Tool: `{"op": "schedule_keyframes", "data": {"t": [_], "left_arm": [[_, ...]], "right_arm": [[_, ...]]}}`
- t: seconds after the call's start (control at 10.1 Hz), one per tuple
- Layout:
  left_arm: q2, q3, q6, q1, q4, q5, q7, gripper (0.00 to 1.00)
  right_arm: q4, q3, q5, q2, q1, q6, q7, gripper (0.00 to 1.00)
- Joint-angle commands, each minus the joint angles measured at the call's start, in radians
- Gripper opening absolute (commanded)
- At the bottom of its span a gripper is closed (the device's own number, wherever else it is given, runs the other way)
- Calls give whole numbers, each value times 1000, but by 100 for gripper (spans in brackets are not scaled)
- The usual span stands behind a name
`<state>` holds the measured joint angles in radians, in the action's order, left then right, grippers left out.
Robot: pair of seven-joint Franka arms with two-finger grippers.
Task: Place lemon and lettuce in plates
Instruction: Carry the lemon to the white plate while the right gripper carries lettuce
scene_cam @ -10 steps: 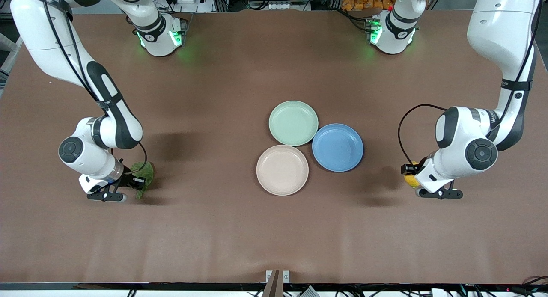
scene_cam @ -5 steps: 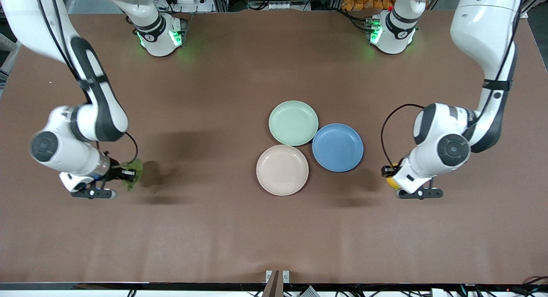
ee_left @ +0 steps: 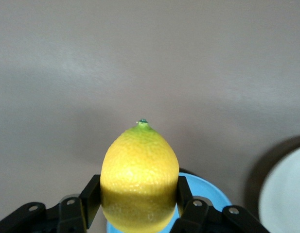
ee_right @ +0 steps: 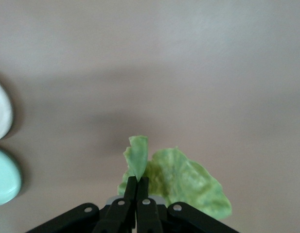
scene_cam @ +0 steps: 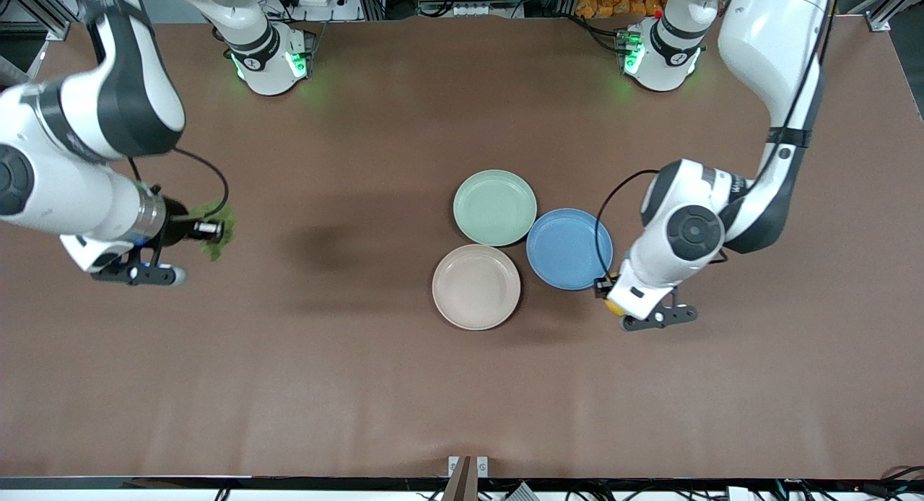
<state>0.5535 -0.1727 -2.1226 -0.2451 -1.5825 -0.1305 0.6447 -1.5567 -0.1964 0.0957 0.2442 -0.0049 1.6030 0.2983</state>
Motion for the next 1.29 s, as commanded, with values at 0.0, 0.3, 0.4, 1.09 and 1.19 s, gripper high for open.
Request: {"op": "schedule_keyframes", "data": {"t": [0.0, 0.3, 0.4, 1.09, 1.19], "left_arm": [[49, 9, 26, -74, 79, 17, 135, 0], [121, 9, 15, -160, 154, 17, 271, 0], [129, 10, -2, -189, 162, 17, 304, 0], [229, 18, -257, -312, 157, 11, 467, 0], [229, 18, -257, -312, 154, 11, 466, 0]], "right_arm": [[7, -41, 108, -25, 64, -28, 199, 0], [-101, -141, 108, -13, 196, 198, 508, 0], [-158, -141, 108, -8, 253, 307, 563, 0], [-235, -126, -46, 292, 585, 950, 1102, 0], [-230, -124, -118, 341, 605, 998, 1160, 0]]}}
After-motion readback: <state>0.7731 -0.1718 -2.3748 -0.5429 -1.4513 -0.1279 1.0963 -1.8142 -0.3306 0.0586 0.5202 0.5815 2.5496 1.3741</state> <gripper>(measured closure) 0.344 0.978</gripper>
